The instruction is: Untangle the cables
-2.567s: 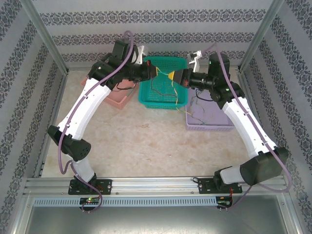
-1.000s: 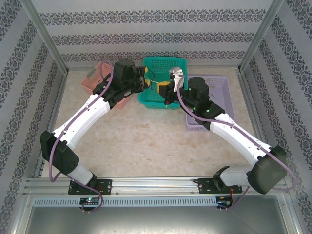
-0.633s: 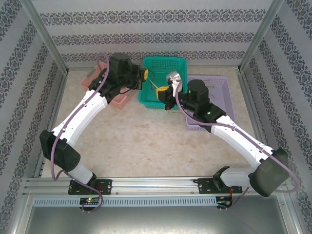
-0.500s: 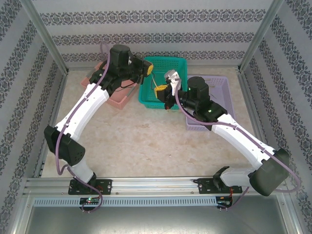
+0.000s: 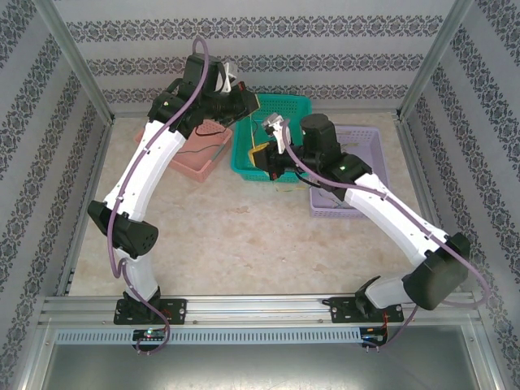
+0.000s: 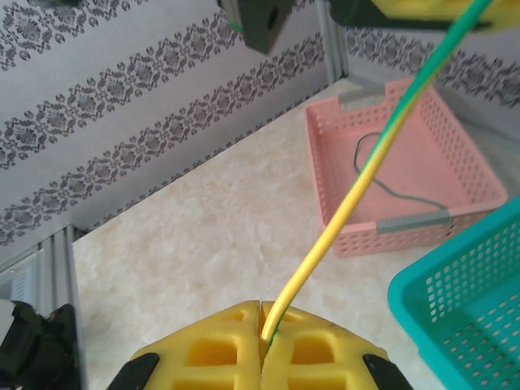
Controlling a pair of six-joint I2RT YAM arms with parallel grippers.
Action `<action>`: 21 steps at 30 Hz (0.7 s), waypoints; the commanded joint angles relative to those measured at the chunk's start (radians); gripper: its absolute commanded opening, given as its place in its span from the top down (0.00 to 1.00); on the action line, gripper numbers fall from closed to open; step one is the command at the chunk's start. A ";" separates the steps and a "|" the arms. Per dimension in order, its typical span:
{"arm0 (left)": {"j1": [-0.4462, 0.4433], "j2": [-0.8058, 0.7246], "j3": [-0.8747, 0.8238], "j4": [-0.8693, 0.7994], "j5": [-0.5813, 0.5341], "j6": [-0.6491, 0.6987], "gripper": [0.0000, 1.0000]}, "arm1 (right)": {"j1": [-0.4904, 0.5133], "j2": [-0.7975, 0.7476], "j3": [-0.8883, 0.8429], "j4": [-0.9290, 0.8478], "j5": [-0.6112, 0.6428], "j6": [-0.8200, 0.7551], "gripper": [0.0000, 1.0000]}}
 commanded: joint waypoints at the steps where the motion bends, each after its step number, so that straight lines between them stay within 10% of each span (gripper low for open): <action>1: 0.081 -0.037 0.031 0.296 -0.231 0.130 1.00 | 0.018 0.022 -0.028 -0.369 -0.279 0.032 1.00; 4: 0.079 -0.033 0.031 0.304 -0.220 0.123 1.00 | -0.028 -0.014 -0.030 -0.341 -0.247 0.072 1.00; 7: 0.072 -0.032 0.032 0.303 -0.210 0.095 0.43 | -0.106 -0.048 0.000 -0.360 -0.150 0.100 1.00; 9: 0.064 -0.042 0.032 0.287 -0.246 0.063 0.22 | -0.175 -0.070 0.021 -0.376 -0.104 0.113 1.00; 21: -0.025 -0.146 -0.059 0.218 -0.380 0.021 0.14 | -0.448 -0.030 0.081 -0.388 0.308 0.096 1.00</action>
